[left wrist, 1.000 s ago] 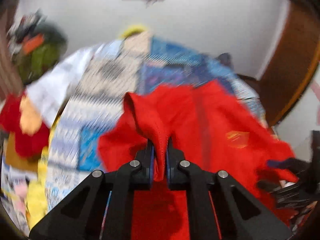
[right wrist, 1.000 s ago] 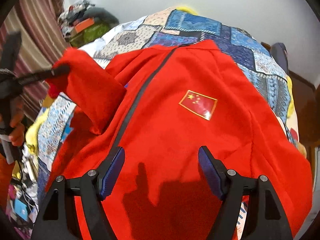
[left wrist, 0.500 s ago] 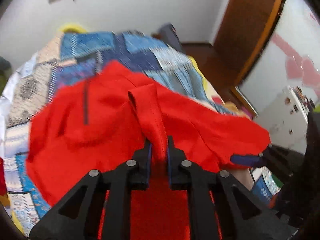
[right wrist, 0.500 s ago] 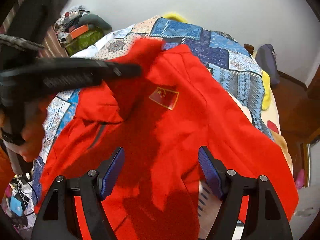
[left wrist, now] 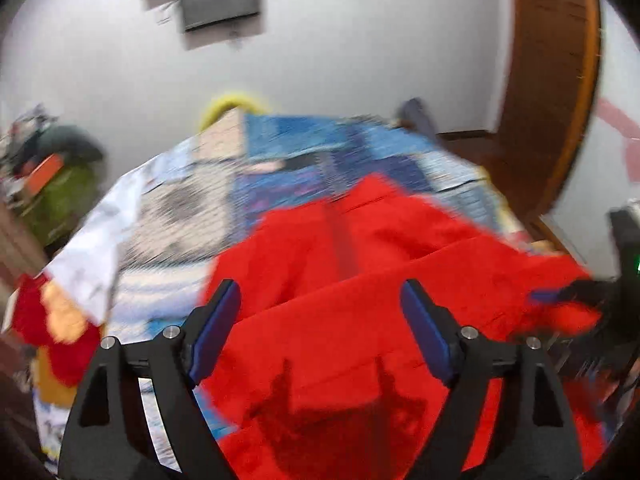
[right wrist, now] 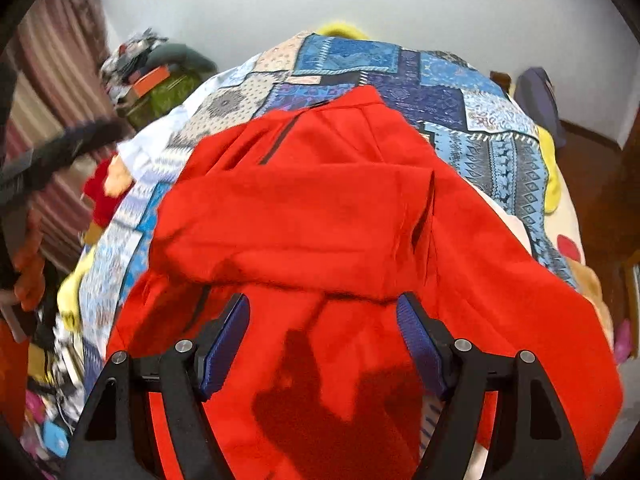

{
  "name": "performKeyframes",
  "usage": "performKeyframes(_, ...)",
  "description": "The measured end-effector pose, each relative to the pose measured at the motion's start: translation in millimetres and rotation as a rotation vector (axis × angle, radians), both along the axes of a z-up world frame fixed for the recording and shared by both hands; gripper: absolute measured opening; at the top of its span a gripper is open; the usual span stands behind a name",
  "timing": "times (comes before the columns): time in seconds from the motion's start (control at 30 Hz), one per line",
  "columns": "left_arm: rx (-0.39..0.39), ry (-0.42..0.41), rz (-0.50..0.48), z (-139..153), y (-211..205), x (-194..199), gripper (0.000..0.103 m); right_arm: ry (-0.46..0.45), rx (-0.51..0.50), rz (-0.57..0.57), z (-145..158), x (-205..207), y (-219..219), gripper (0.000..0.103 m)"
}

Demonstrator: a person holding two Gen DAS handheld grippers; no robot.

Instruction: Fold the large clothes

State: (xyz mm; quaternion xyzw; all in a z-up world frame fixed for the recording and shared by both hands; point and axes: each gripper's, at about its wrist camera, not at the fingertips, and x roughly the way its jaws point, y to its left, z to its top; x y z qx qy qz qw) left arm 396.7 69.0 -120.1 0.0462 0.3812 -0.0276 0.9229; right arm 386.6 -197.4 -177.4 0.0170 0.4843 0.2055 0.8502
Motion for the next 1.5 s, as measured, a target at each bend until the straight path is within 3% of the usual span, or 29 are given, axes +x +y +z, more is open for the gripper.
performKeyframes(0.1, 0.044, 0.082, 0.092, -34.3, 51.2, -10.6, 0.082, 0.039, -0.003, -0.055, -14.5, 23.2, -2.2, 0.072)
performKeyframes(0.2, 0.079, 0.188, 0.154, -81.2, 92.5, -24.9, 0.082, 0.051, -0.018, -0.076, -25.9, 38.7, -1.4, 0.060)
performKeyframes(0.27, 0.072, 0.256, 0.176, -114.3, 114.7, -36.6, 0.082, 0.036, -0.033, -0.063, -31.3, 47.5, 6.0, 0.058)
performKeyframes(0.4, 0.049, 0.335, 0.171, -158.6, 119.6, -40.6, 0.082, 0.037, -0.011, -0.061, -39.8, 58.6, 19.8, 0.049)
performKeyframes(0.53, 0.022, 0.333, 0.222, -182.0, 118.3, -29.3, 0.082, 0.040, -0.016, -0.051, -50.5, 62.3, 38.5, 0.035)
performKeyframes(0.67, -0.014, 0.306, 0.226, -189.6, 110.2, -19.6, 0.080, -0.002, -0.094, -0.055, -54.4, 61.4, 52.2, 0.024)
performKeyframes(0.73, 0.013, 0.278, 0.220, -190.0, 103.2, -16.8, 0.071, -0.010, -0.099, -0.058, -52.9, 62.6, 50.5, 0.019)
performKeyframes(0.8, 0.075, 0.276, 0.223, -194.0, 96.5, -8.5, 0.047, -0.031, -0.107, -0.068, -49.3, 62.3, 47.2, 0.016)
performKeyframes(0.83, 0.117, 0.289, 0.237, -196.8, 94.3, -3.9, 0.024, -0.047, -0.123, -0.075, -46.7, 61.8, 45.2, 0.016)
performKeyframes(0.9, 0.168, 0.260, 0.266, -192.1, 95.1, -0.8, 0.011, -0.074, -0.148, -0.093, -41.0, 60.9, 39.4, 0.015)
performKeyframes(1.0, 0.216, 0.163, 0.330, -164.8, 108.8, -1.3, 0.010, -0.124, -0.194, -0.132, -32.4, 59.2, 29.7, 0.015)
performKeyframes(1.17, 0.162, 0.113, 0.434, -121.8, 155.1, 3.5, 0.007, -0.079, -0.229, -0.118, -43.9, 63.2, 21.9, 0.015)
performKeyframes(1.33, 0.162, 0.179, 0.413, -131.2, 166.5, 4.8, 0.012, -0.076, -0.282, -0.124, -57.5, 61.3, 14.9, 0.015)
performKeyframes(1.5, 0.172, 0.256, 0.358, -153.4, 164.4, -12.1, 0.032, -0.083, -0.315, -0.139, -48.3, 60.5, 0.6, 0.015)
